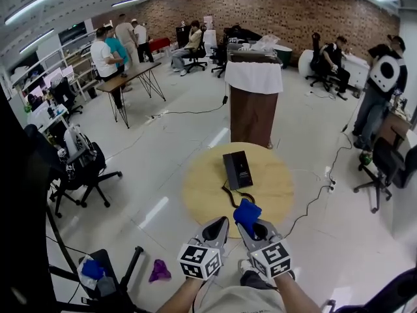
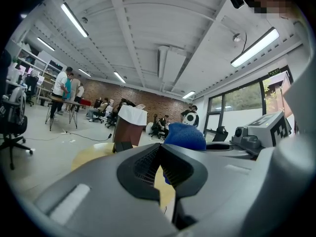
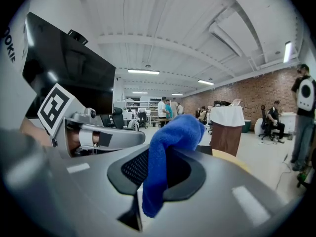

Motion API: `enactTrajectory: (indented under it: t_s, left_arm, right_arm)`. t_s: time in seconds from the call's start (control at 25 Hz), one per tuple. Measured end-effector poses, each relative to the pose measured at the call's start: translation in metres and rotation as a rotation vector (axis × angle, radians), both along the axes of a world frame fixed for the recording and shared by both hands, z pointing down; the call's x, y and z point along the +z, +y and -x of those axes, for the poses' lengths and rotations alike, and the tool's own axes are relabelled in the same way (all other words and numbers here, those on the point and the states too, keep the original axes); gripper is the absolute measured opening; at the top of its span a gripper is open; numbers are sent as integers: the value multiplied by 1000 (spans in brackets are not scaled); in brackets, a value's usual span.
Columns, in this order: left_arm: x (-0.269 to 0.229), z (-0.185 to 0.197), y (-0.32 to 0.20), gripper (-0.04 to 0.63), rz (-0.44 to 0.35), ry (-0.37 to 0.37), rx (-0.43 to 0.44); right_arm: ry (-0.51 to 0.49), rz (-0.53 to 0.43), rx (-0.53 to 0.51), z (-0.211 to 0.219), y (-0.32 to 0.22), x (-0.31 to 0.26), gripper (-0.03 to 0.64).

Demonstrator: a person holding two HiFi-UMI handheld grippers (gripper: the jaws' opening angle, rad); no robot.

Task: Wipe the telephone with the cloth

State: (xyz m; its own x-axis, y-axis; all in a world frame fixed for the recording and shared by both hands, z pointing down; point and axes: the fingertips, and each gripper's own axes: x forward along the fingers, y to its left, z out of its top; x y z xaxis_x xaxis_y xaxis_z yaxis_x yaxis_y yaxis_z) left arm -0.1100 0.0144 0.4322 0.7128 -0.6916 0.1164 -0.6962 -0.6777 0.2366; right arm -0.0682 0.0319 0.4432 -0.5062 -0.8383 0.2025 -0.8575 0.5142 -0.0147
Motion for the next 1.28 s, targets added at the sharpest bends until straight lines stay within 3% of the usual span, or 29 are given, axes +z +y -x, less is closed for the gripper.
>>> enactTrajectory:
  t_s: [0.64, 1.28]
  left_arm:
    - [13, -39, -95, 5, 49, 11, -16]
    - [48, -62, -154, 5, 129, 28, -45]
  right_arm:
    - [-5, 7, -30, -40, -90, 2, 61]
    - [-1, 65, -57, -72, -132, 29, 61]
